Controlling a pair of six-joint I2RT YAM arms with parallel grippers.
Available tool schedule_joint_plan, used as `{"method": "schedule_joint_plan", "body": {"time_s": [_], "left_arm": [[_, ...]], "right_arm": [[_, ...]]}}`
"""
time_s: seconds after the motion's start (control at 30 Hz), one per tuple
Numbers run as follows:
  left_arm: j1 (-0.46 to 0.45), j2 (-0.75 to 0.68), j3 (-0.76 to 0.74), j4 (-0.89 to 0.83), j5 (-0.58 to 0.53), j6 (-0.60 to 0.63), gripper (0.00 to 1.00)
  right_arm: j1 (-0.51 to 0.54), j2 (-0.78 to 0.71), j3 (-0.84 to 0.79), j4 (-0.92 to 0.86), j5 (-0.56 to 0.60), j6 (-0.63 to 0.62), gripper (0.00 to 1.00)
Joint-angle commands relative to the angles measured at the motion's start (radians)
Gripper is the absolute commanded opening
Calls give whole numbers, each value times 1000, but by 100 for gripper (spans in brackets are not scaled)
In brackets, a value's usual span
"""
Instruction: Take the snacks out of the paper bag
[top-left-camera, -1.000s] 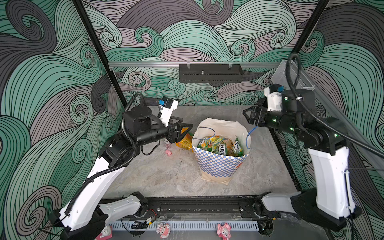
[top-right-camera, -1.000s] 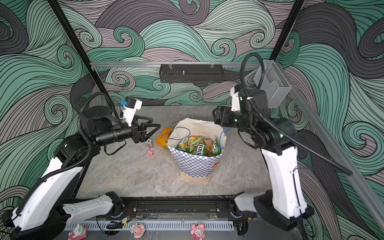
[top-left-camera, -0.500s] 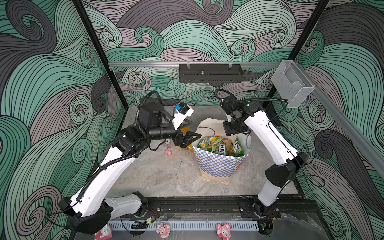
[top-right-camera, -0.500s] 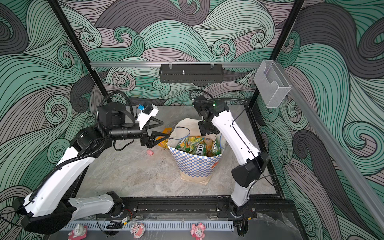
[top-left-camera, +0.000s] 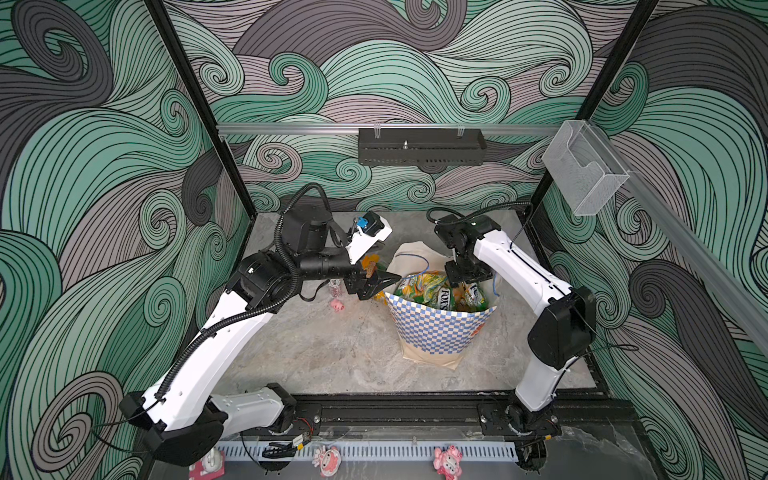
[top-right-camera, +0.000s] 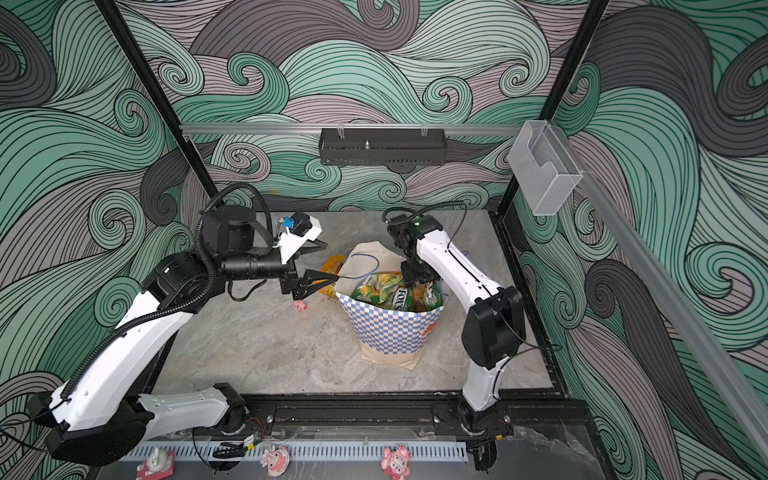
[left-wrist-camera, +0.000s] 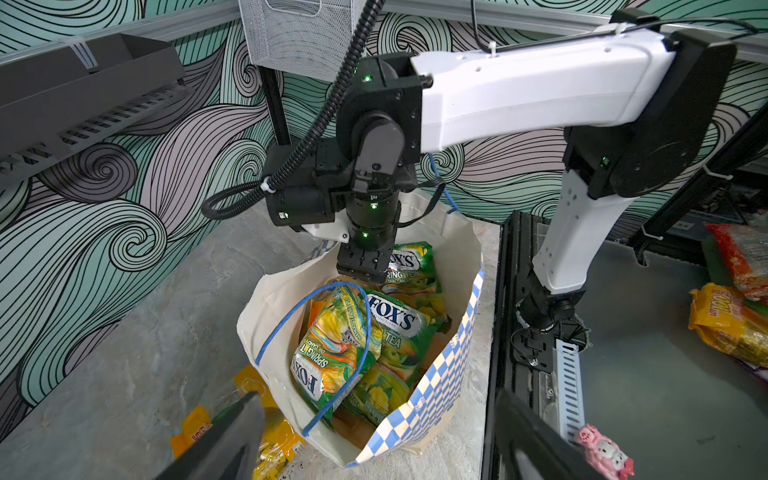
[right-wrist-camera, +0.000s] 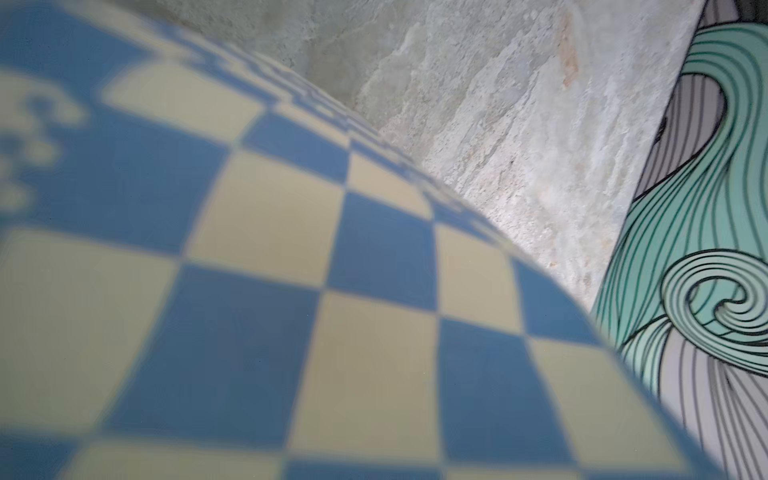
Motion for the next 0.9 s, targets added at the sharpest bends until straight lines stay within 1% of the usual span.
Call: {"method": "schedule_joint_plan", "body": {"time_s": [0.0, 0.1, 0.17, 0.23, 0.4, 0.5, 0.6, 0.73, 0.87], "left_arm": [[-1, 2, 31, -20, -8, 29, 88], [-1, 2, 27, -12, -2, 25, 88], [0, -1, 21, -4, 4, 21, 88], [-1, -2, 16, 1, 7, 16, 88], [-1, -11, 0, 16, -2, 2, 88], [0, -11, -3, 18, -11, 10, 88], [-1, -7, -1, 19, -14, 13, 88], [-1, -9, -4, 24, -28, 15, 88], [0, -16, -25, 31, -73, 31, 88]], "right_arm": [[2, -28, -67, 54, -31, 56, 66], [2, -48, -118, 81, -18, 62, 62], [1, -62, -144, 106, -1, 58, 57], [1, -71, -158, 126, 11, 43, 50], [-2, -93, -161, 148, 11, 29, 18], [-1, -112, -144, 147, -10, 30, 11], [-1, -140, -119, 147, -27, 32, 0], [-1, -181, -81, 149, -71, 43, 0], [-1, -219, -44, 145, -105, 62, 0]]}}
